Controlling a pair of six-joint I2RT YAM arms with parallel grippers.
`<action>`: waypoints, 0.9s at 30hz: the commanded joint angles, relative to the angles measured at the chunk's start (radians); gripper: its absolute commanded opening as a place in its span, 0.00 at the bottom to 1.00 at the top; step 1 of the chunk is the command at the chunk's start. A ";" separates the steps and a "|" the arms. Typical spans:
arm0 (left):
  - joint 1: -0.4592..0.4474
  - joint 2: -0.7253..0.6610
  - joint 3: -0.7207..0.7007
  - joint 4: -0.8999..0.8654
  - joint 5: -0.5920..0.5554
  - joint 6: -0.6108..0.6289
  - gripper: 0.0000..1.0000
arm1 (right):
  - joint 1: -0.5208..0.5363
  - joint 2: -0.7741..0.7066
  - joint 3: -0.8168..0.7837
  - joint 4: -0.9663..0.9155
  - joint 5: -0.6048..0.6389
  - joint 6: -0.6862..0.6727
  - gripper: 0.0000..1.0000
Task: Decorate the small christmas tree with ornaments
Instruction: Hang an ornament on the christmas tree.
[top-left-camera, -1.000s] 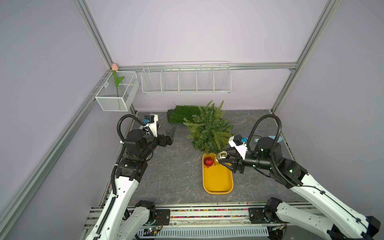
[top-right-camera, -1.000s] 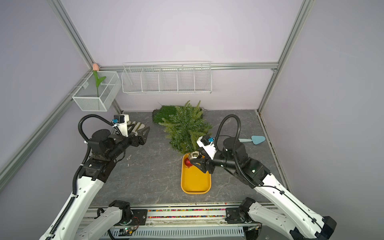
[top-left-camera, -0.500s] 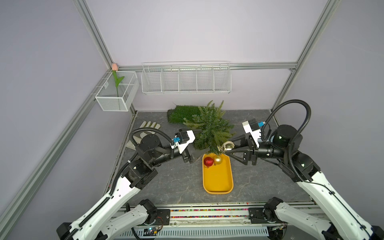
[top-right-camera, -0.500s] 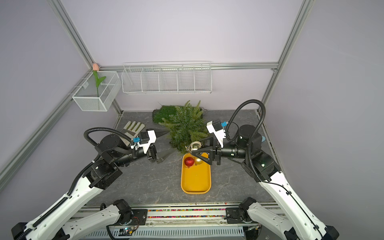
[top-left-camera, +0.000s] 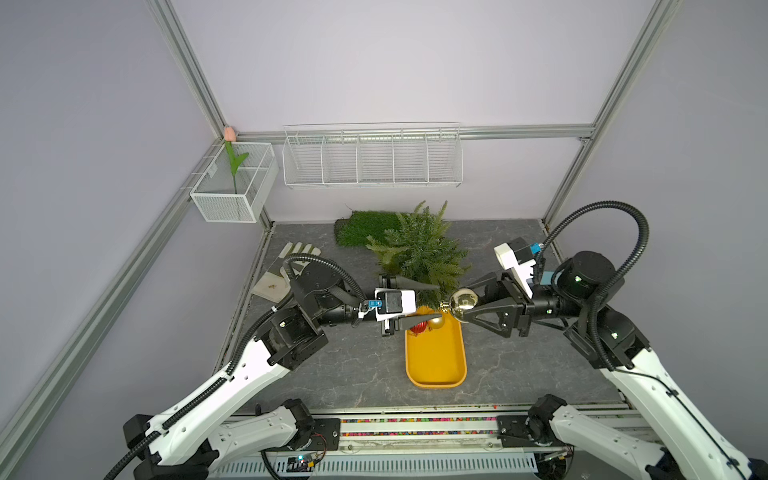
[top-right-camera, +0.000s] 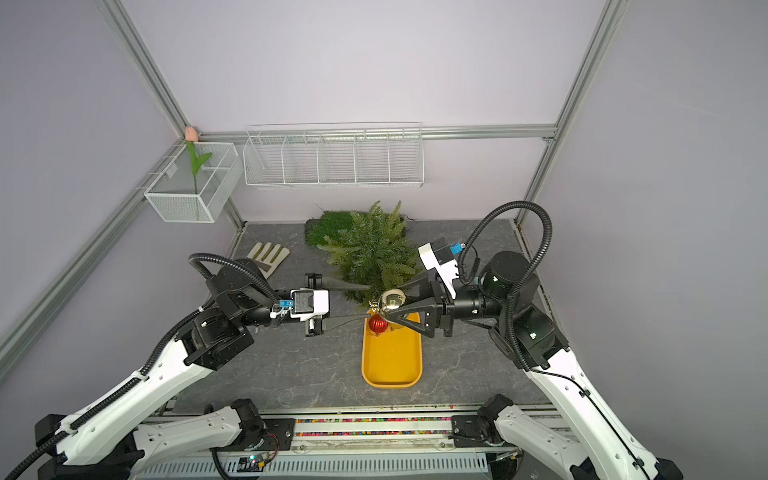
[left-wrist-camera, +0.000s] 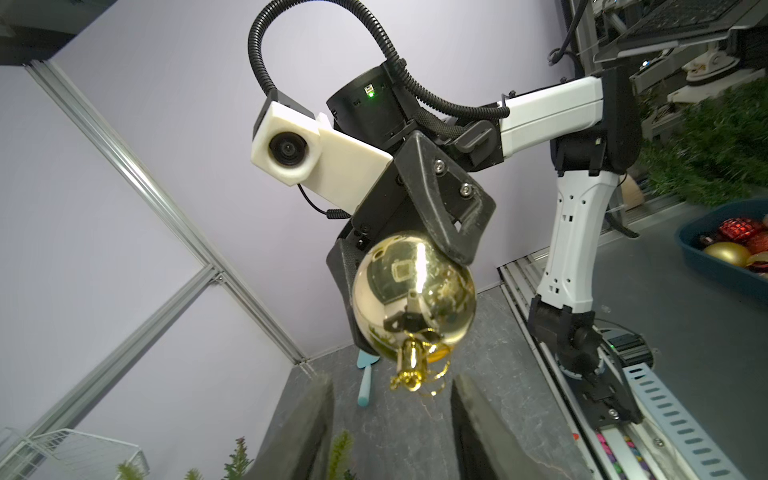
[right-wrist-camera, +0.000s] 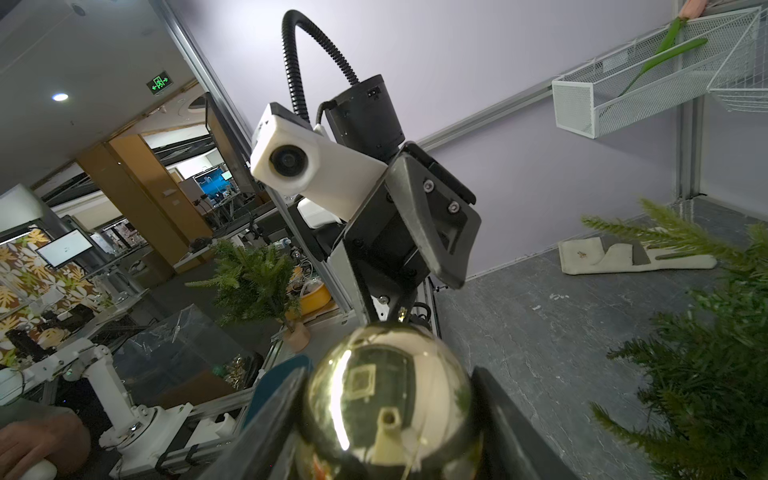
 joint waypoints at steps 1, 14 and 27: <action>-0.003 -0.001 0.009 -0.025 0.043 0.028 0.41 | -0.007 -0.010 0.018 0.031 -0.054 0.017 0.60; -0.003 0.017 0.028 -0.046 0.108 0.027 0.33 | -0.006 -0.003 0.023 -0.043 -0.057 -0.031 0.58; -0.003 0.030 0.056 -0.082 0.123 0.035 0.20 | -0.006 -0.003 0.037 -0.135 -0.052 -0.111 0.57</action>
